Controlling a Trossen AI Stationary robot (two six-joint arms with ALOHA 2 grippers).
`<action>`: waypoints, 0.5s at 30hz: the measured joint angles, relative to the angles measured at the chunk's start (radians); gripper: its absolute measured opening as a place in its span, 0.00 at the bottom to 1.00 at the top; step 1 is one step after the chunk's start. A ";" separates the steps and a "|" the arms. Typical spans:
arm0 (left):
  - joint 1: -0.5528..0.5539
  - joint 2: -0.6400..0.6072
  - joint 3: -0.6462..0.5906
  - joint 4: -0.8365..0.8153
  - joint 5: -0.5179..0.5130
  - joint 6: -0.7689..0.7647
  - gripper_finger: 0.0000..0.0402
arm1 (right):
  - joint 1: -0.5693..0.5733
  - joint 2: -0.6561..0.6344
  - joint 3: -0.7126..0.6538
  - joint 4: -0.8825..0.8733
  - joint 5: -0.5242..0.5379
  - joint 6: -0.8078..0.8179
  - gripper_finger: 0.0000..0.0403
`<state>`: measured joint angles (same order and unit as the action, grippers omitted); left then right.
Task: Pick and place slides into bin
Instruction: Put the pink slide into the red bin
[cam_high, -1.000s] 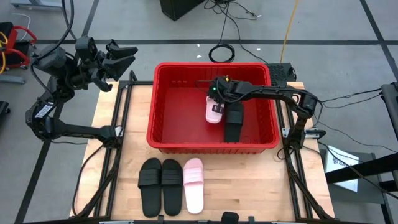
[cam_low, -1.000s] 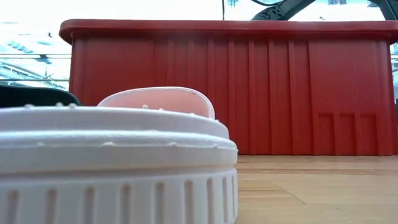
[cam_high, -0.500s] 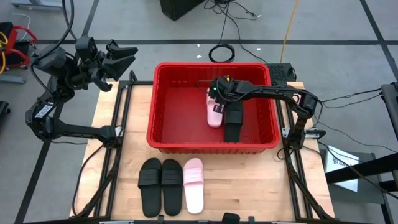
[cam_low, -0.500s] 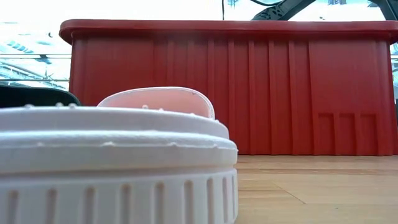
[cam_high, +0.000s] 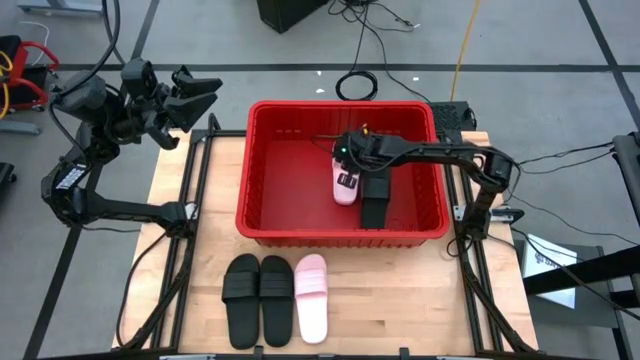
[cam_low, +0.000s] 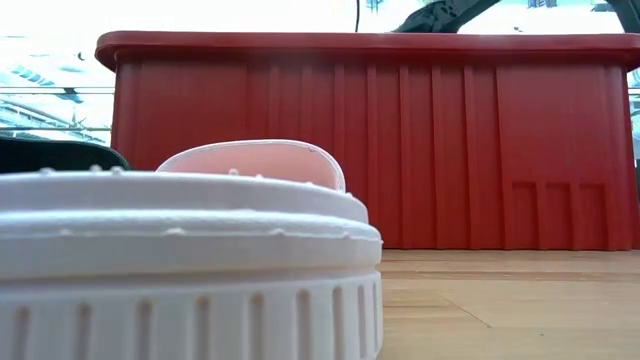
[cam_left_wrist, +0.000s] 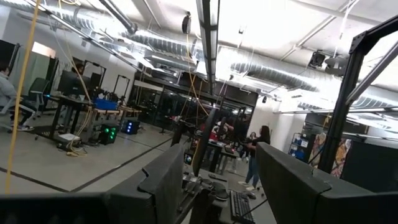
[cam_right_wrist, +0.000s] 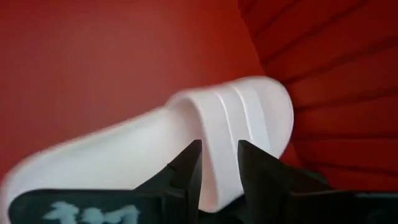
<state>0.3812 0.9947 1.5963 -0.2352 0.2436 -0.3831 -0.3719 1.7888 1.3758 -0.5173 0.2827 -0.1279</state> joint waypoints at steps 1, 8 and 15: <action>0.000 0.000 0.000 0.000 0.000 0.004 0.50 | 0.008 -0.010 0.000 0.002 0.001 0.010 0.24; 0.000 0.000 0.000 -0.036 0.001 0.022 0.50 | 0.053 -0.115 0.000 0.076 0.000 0.174 0.22; 0.000 0.000 0.000 -0.038 -0.001 -0.020 0.50 | 0.088 -0.196 0.000 0.351 -0.030 0.469 0.21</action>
<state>0.3813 0.9947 1.5963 -0.2733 0.2426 -0.4026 -0.2842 1.5932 1.3758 -0.1659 0.2529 0.3408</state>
